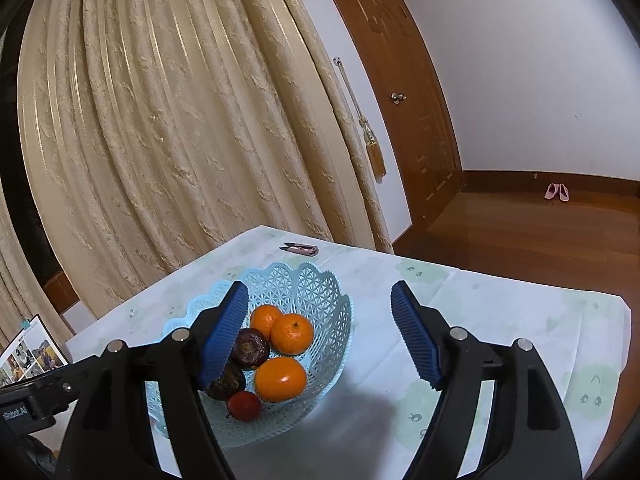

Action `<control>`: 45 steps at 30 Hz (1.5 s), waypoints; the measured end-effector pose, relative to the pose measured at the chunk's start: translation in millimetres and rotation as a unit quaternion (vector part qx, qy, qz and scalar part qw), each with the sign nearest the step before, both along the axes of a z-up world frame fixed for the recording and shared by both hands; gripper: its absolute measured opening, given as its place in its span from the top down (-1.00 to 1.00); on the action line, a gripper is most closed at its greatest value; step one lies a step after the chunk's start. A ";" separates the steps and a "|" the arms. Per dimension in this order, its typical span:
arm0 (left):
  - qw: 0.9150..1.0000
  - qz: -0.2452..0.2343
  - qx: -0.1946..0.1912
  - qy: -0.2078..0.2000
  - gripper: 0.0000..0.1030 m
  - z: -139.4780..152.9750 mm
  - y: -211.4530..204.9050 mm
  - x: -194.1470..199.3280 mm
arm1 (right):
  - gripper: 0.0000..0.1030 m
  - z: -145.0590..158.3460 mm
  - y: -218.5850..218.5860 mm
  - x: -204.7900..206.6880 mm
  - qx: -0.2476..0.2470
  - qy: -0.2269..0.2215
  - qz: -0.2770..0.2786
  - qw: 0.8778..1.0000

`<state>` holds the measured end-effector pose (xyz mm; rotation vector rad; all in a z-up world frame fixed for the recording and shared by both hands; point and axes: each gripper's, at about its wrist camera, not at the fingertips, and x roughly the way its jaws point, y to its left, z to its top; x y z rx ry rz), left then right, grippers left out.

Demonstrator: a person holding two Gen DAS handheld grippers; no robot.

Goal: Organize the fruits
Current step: 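Lower the red tomato into the blue basket and open the left tool, then move the left tool back to the two tan round fruits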

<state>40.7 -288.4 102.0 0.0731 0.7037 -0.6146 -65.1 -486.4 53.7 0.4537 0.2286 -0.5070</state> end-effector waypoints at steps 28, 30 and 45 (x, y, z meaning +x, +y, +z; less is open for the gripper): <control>0.994 0.097 0.020 -0.045 -0.78 6.4 69.7 -10.4 | -0.64 7.4 15.1 -1.4 -0.036 -0.016 0.023 0.999; 0.993 0.103 0.020 -0.044 -0.78 6.4 74.2 -10.9 | -0.64 7.1 14.8 -2.5 -0.035 -0.017 0.023 0.999; 0.985 0.168 0.023 -0.045 -0.78 6.9 134.2 -15.3 | -0.64 10.8 33.4 -0.5 -0.049 -0.018 0.058 0.997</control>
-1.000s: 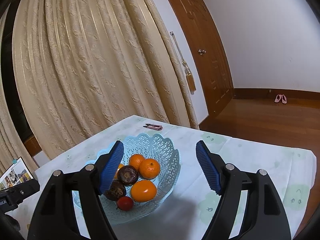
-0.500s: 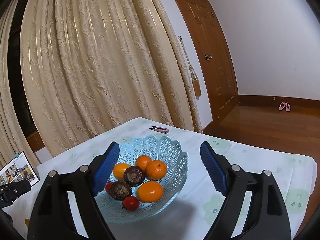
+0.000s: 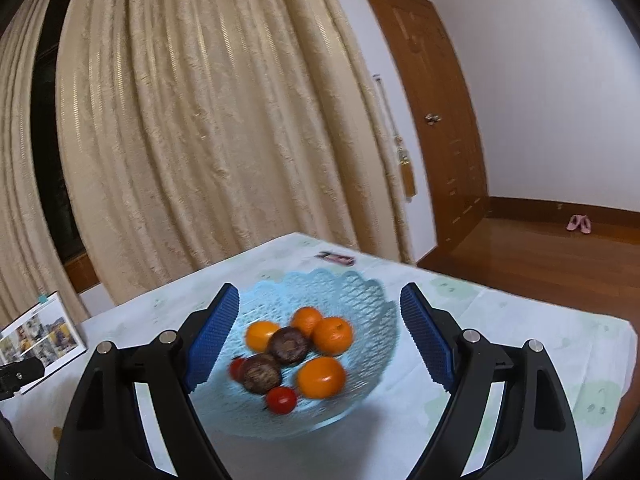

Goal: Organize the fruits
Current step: 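Move the left tool back to the two tan round fruits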

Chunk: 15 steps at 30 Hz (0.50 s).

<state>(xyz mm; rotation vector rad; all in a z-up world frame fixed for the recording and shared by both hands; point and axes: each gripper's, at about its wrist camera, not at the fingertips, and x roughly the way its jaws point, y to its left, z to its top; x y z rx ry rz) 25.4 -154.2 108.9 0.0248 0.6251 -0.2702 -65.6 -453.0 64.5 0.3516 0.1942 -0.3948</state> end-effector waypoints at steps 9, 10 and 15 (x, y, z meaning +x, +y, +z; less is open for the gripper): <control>0.997 0.078 0.011 0.010 -0.78 -11.1 68.3 0.0 | -0.64 5.8 53.4 6.0 -0.006 0.007 0.101 0.995; 0.996 0.089 0.011 0.014 -0.78 -13.4 77.1 0.5 | -0.64 5.4 61.3 7.1 -0.007 0.010 0.115 0.993; 0.992 0.120 0.011 0.029 -0.78 -25.8 105.0 2.6 | -0.64 -0.6 90.4 12.8 -0.009 0.030 0.165 0.986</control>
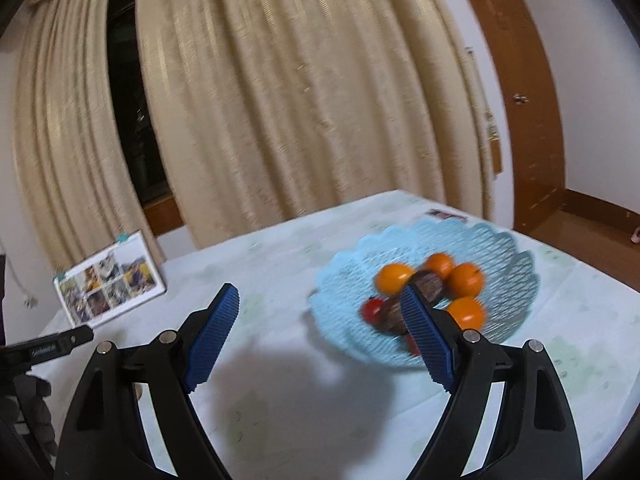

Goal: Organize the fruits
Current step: 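Move the left tool back to the two tan round fruits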

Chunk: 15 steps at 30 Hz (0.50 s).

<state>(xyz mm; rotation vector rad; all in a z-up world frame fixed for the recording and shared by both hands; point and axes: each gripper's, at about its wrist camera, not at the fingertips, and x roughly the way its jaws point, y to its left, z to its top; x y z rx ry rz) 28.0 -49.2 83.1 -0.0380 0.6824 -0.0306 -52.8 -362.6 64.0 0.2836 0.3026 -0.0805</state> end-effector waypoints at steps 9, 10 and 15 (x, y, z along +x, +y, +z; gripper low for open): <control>0.999 0.007 0.011 0.035 -0.77 -28.7 6.0 13.2 | -0.64 -7.1 18.6 8.3 -0.015 0.021 0.034 0.999; 0.999 0.006 0.016 0.040 -0.77 -33.2 4.1 15.9 | -0.64 -8.0 20.2 8.9 -0.017 0.023 0.037 0.999; 0.998 0.003 0.030 0.057 -0.77 -47.5 -2.3 30.5 | -0.64 -9.8 22.5 10.7 -0.022 0.028 0.045 0.998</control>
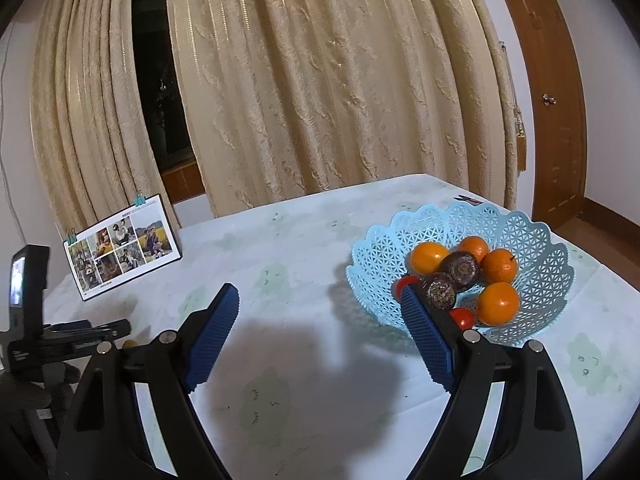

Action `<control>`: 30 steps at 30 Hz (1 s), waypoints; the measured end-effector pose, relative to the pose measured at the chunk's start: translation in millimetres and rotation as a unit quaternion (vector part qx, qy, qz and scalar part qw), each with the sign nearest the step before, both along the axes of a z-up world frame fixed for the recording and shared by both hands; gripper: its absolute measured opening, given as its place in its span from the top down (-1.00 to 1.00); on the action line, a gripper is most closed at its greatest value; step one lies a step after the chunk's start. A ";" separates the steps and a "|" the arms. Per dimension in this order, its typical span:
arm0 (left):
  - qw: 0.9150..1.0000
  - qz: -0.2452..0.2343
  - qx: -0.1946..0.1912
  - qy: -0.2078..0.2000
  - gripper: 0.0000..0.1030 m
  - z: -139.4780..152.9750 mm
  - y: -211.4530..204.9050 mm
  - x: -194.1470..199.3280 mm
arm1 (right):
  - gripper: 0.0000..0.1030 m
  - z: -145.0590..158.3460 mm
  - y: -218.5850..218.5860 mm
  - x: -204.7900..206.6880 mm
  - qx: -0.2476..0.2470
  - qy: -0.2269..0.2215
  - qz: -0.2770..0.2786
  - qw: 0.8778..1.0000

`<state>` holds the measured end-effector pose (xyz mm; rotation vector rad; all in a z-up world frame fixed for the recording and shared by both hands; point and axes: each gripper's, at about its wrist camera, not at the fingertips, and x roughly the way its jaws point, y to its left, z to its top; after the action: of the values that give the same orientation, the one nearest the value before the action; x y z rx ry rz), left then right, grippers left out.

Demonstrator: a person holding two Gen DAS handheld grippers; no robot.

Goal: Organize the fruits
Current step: 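Move the left tool back to the two tan round fruits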

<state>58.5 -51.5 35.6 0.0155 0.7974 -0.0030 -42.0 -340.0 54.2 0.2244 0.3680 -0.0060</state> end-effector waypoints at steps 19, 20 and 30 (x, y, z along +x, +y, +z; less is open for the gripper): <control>0.999 0.013 0.030 0.025 -0.78 -9.4 40.9 2.8 | -0.64 -3.5 -1.6 2.6 0.003 0.005 0.005 1.000; 0.999 0.018 0.033 0.026 -0.78 -8.7 45.9 0.4 | -0.64 -3.6 -1.7 2.6 0.003 0.005 0.006 1.000; 1.000 0.020 0.008 0.018 -0.78 -0.1 63.1 -22.1 | -0.64 -4.2 -1.1 2.8 0.002 0.005 0.006 1.000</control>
<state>36.4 11.6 35.5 0.0139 0.8334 0.0403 -39.3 -341.1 50.0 0.2265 0.3786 0.0048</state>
